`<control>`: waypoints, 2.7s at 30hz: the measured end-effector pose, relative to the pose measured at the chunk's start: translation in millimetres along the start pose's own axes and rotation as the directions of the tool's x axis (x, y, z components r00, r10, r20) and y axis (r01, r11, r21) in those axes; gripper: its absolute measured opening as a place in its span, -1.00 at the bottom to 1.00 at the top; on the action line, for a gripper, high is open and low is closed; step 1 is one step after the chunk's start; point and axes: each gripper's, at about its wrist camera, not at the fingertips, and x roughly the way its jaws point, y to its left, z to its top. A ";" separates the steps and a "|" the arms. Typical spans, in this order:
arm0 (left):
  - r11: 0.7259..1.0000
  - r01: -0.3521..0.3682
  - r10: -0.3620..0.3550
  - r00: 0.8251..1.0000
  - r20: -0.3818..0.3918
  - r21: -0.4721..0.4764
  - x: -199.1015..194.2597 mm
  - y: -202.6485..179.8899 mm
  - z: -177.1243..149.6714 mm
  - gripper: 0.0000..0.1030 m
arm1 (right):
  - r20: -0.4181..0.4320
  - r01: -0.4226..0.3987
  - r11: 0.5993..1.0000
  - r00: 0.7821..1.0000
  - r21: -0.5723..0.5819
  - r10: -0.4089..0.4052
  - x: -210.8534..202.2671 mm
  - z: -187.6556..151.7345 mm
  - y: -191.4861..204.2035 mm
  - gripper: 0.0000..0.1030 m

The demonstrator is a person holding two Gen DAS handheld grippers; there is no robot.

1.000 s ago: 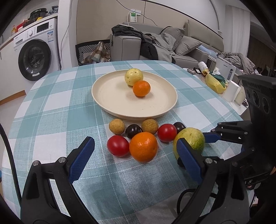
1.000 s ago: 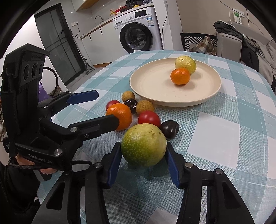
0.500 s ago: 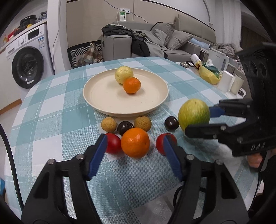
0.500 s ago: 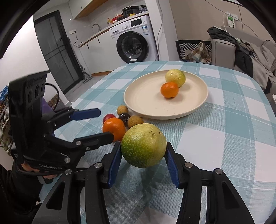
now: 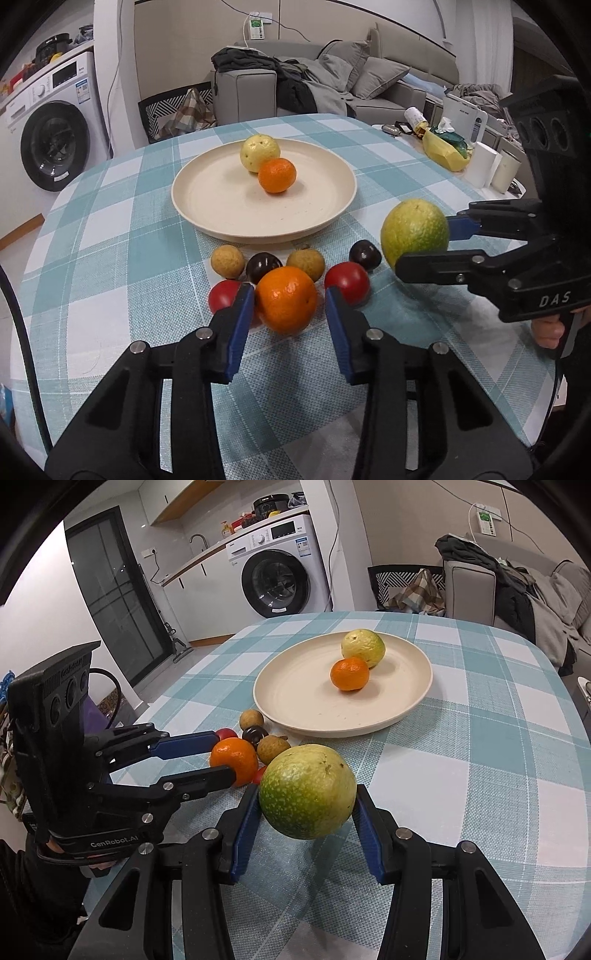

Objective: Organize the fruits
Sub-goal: 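Grasp the green citrus with the right tool while the left tool grasps an orange, then lift the orange with the left tool while the right tool holds the green citrus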

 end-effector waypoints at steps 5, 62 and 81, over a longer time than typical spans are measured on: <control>1.000 -0.028 0.028 1.000 -0.006 0.013 2.8 -3.9 0.8 -0.28 | -0.002 0.000 1.000 1.000 -0.002 0.000 0.7 0.2 0.2 -0.02; 1.000 -0.007 0.007 0.995 0.103 0.005 -16.4 -9.1 11.6 -0.42 | 0.076 0.002 1.000 0.997 0.023 -0.004 -11.8 1.6 -3.9 -0.02; 0.997 -0.038 0.049 0.985 0.167 -0.066 -15.7 15.9 39.9 -0.42 | 0.145 0.002 0.999 0.989 0.041 -0.008 -8.2 22.2 -7.5 -0.02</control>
